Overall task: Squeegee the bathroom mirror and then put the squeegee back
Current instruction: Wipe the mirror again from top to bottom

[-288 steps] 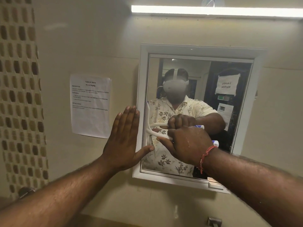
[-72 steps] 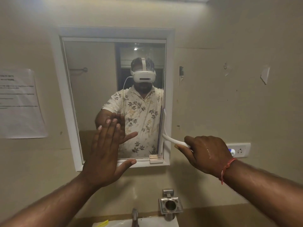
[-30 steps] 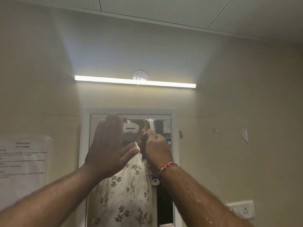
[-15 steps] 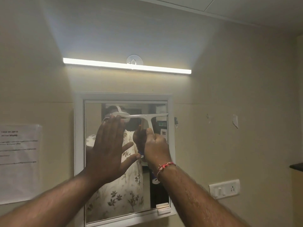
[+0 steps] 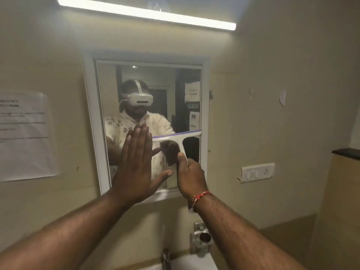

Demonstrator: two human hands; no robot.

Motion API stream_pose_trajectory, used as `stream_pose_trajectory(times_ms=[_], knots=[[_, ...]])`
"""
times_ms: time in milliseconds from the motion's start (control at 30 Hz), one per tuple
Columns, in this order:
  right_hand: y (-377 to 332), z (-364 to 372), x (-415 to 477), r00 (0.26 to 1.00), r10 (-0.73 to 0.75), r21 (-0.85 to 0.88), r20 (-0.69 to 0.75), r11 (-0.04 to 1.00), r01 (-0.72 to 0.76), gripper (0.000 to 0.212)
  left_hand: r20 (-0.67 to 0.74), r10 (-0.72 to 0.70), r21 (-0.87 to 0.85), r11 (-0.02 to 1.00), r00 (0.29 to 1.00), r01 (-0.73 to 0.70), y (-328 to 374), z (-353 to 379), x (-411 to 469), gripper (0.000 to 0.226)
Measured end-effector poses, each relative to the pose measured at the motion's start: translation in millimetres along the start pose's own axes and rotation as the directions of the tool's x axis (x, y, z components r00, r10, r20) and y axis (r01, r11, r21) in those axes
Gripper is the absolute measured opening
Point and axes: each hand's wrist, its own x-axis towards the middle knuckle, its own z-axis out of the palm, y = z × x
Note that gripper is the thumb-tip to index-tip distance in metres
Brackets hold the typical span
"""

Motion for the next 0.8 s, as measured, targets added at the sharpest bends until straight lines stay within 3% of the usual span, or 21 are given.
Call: stream_pose_trajectory(times_ms=[200, 433, 600, 800], knots=[[37.8, 9.0, -18.7, 0.999, 0.044, -0.057, -0.014, 0.997, -0.045, 0.051, 0.048, -0.072, -0.056, 0.996, 0.996, 0.075, 16.0, 15.4, -48.3, 0.120], [70.7, 13.3, -41.7, 0.995, 0.100, 0.030, 0.014, 0.994, -0.101, 0.041, 0.128, -0.114, -0.060, 0.991, 0.985, 0.123, 23.4, 27.9, -83.3, 0.118], [95.7, 22.6, -50.9, 0.984, 0.176, -0.012, -0.007, 0.984, -0.177, 0.049, 0.178, -0.120, -0.059, 0.990, 0.977, 0.132, 24.2, 35.8, -103.2, 0.119], [108.9, 26.5, -53.7, 0.986, 0.164, -0.041, -0.028, 0.985, -0.165, 0.057, 0.202, -0.132, -0.062, 0.987, 0.970, 0.147, 22.1, 38.6, -121.0, 0.118]])
